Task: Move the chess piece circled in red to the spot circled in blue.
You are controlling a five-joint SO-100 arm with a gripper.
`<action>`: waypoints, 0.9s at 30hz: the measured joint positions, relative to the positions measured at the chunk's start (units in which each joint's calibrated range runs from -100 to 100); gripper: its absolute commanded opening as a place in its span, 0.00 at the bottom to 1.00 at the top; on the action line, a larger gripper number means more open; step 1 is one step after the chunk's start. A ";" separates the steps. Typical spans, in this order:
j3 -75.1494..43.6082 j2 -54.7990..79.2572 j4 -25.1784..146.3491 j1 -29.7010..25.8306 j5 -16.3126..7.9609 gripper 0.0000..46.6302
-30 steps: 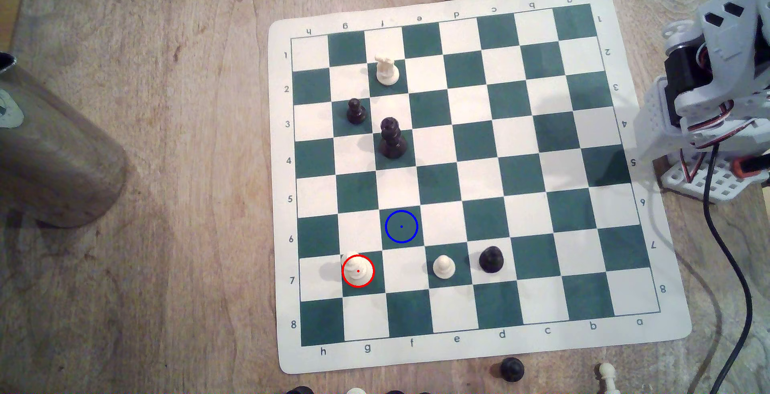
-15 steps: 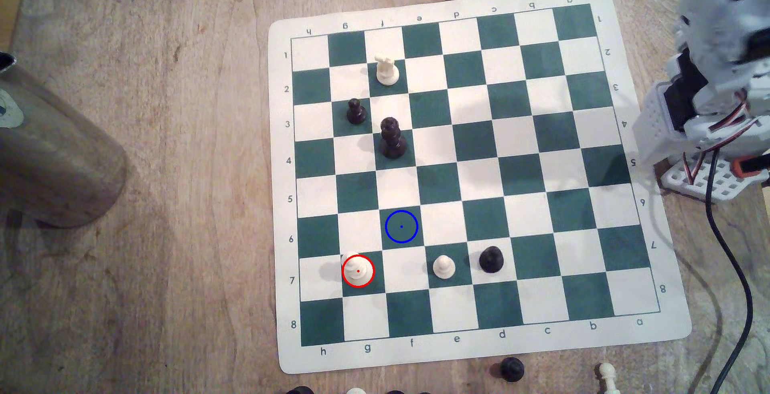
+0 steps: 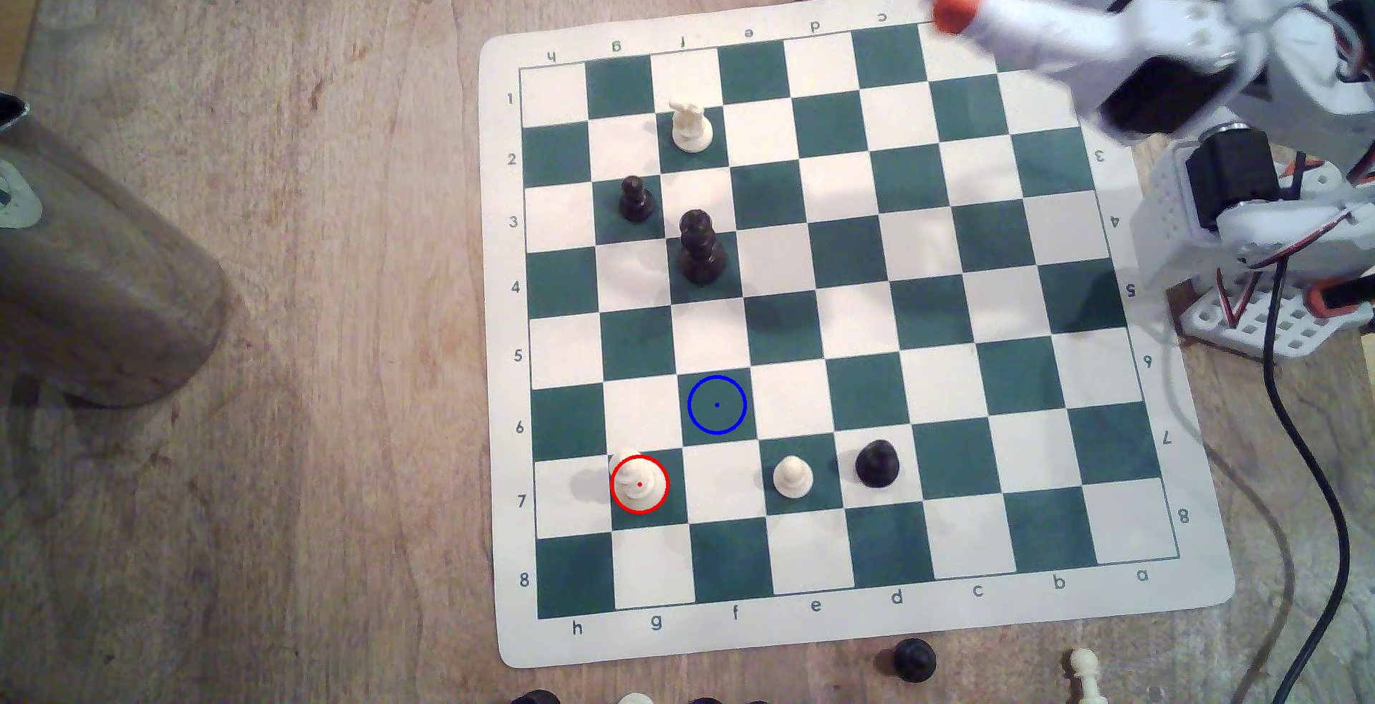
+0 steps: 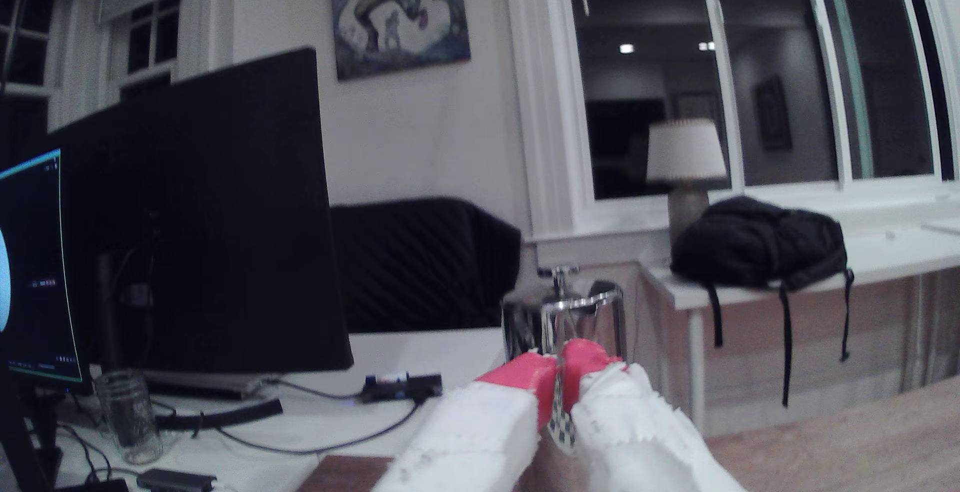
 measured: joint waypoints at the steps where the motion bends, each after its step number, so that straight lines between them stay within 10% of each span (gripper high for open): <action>1: -0.81 0.92 2.23 0.00 0.00 0.03; 17: -8.50 33.43 9.08 -10.25 2.20 0.32; 27: -13.29 49.94 5.18 -12.02 3.17 0.31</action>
